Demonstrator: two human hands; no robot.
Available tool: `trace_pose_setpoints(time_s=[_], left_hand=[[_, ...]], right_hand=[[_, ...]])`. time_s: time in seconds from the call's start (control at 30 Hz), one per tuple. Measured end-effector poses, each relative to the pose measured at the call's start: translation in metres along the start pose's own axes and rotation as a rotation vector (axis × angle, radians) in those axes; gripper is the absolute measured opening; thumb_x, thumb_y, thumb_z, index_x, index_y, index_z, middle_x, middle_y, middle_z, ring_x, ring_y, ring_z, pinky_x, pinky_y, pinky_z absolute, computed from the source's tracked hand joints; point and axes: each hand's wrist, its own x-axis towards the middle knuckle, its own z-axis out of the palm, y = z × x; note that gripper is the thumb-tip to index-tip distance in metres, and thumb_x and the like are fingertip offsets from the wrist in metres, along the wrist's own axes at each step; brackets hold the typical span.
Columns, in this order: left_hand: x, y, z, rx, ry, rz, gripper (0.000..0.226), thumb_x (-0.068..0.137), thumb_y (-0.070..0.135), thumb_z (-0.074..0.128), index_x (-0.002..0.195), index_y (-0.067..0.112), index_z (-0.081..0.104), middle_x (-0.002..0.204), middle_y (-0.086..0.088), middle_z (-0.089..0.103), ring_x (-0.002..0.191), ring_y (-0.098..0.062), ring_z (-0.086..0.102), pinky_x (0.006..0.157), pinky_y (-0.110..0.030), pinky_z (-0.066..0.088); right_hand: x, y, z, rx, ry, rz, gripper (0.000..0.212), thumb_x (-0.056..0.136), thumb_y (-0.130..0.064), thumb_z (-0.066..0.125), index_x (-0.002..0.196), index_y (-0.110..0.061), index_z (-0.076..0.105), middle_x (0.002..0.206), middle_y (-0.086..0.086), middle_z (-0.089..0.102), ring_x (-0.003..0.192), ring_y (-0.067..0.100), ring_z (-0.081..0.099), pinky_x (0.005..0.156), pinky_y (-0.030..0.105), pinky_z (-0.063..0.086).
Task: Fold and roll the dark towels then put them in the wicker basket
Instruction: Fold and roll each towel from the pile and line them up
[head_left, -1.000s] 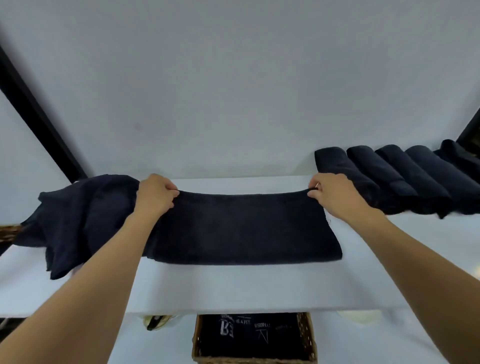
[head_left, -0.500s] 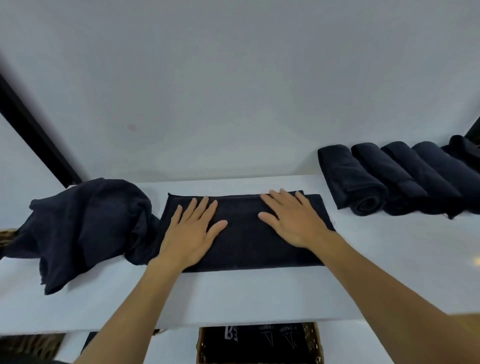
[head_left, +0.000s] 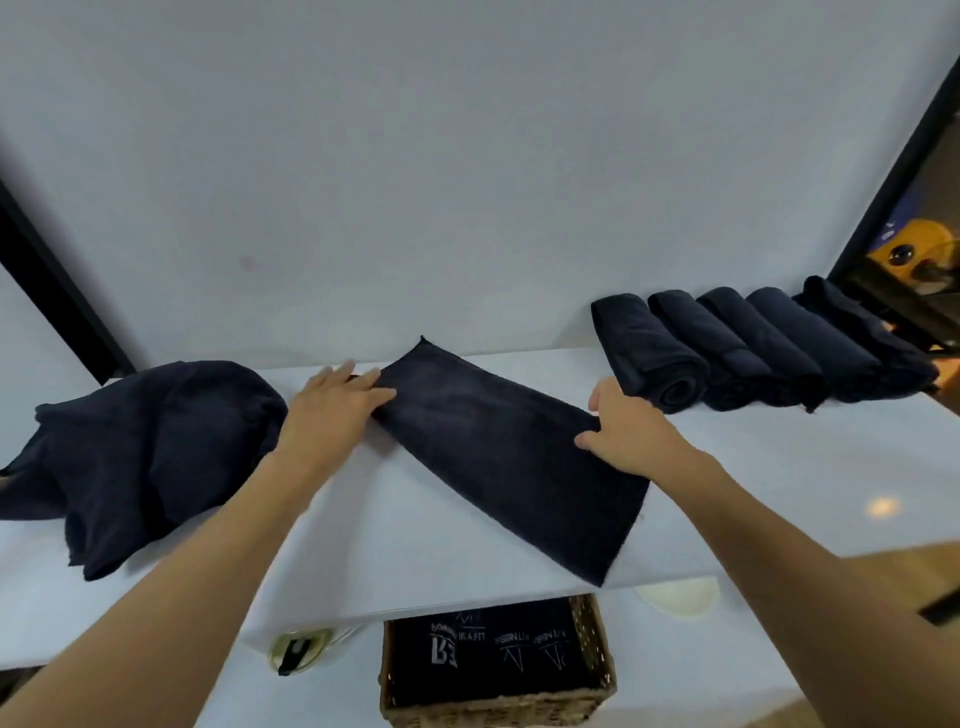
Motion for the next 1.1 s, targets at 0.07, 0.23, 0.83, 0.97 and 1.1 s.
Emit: trace_pose_setpoints(time_s=[0.07,0.23,0.83,0.97,1.1], left_hand=[[0.015,0.009,-0.002,0.051,-0.084,-0.130,0.065,0.092,-0.007,0.039,0.148,0.026,0.036,0.157,-0.004,0.029,0.144,-0.032,0.023,0.117,-0.042,0.020],[-0.033,0.074,-0.003,-0.440,0.077,0.203,0.035,0.096,0.024,0.048,0.127,0.017,0.063,0.131,-0.006,0.059,0.125,-0.028,0.047,0.108,-0.037,0.036],[-0.143,0.126,-0.019,-0.480,0.179,0.341,0.026,0.079,0.009,0.075,0.103,0.014,0.069,0.103,0.001,0.060,0.091,-0.016,0.058,0.069,-0.032,0.055],[-0.133,0.113,-0.032,-0.672,0.080,0.212,0.020,0.091,0.007,0.061,0.106,0.017,0.068,0.100,0.005,0.061,0.091,-0.011,0.054,0.083,-0.016,0.040],[-0.122,0.097,-0.045,-0.858,0.018,0.062,0.012,0.090,0.015,0.066,0.101,0.018,0.070,0.095,0.004,0.068,0.085,-0.008,0.060,0.076,-0.008,0.041]], right_hand=[[-0.021,0.000,0.003,0.105,-0.114,0.087,0.049,0.088,-0.029,0.066,0.125,-0.013,0.038,0.108,0.007,0.055,0.095,0.025,0.056,0.084,0.038,0.050],[-0.056,-0.005,0.007,0.345,-0.272,0.142,0.079,0.088,-0.026,0.070,0.150,-0.017,0.023,0.138,0.009,0.049,0.110,0.026,0.055,0.091,0.039,0.049],[-0.150,0.000,0.056,-0.204,0.080,-0.507,0.074,0.072,-0.077,0.050,0.131,-0.032,0.051,0.137,-0.006,0.047,0.123,0.014,0.047,0.107,0.042,0.032],[-0.142,0.003,0.063,-0.335,0.340,-0.494,0.038,0.077,-0.021,0.072,0.112,-0.024,0.059,0.117,-0.003,0.053,0.104,0.020,0.055,0.093,0.038,0.037],[-0.133,0.011,0.033,0.069,0.227,-0.447,0.028,0.091,-0.013,0.060,0.116,-0.026,0.062,0.106,-0.010,0.064,0.093,0.009,0.056,0.087,0.026,0.040]])
